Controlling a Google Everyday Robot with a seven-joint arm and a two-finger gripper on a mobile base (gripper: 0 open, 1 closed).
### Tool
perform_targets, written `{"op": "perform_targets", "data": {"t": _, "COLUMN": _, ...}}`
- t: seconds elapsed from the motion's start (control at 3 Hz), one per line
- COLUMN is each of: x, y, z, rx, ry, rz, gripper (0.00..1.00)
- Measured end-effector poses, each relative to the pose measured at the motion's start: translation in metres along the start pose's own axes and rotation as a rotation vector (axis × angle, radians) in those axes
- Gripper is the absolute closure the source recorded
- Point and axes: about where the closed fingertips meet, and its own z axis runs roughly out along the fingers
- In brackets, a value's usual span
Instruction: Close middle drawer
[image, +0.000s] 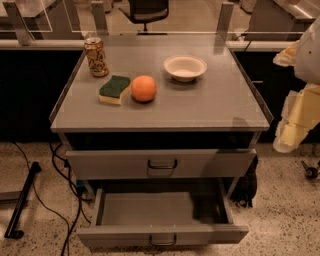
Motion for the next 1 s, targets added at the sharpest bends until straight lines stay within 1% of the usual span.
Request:
{"op": "perform_targets", "data": {"t": 0.33, "x": 0.0, "y": 0.0, "z": 0.0, "rx": 0.0, "ry": 0.0, "rz": 0.0, "gripper": 0.0}}
{"op": "perform_targets", "data": {"t": 0.67, "x": 0.0, "y": 0.001, "z": 0.001, "rx": 0.0, "ry": -0.001, "rz": 0.002, "gripper": 0.23}}
{"op": "perform_targets", "data": {"t": 1.0, "x": 0.004, "y": 0.011, "z": 0.009, "rx": -0.003, "ry": -0.009, "rz": 0.018, "gripper": 0.46}}
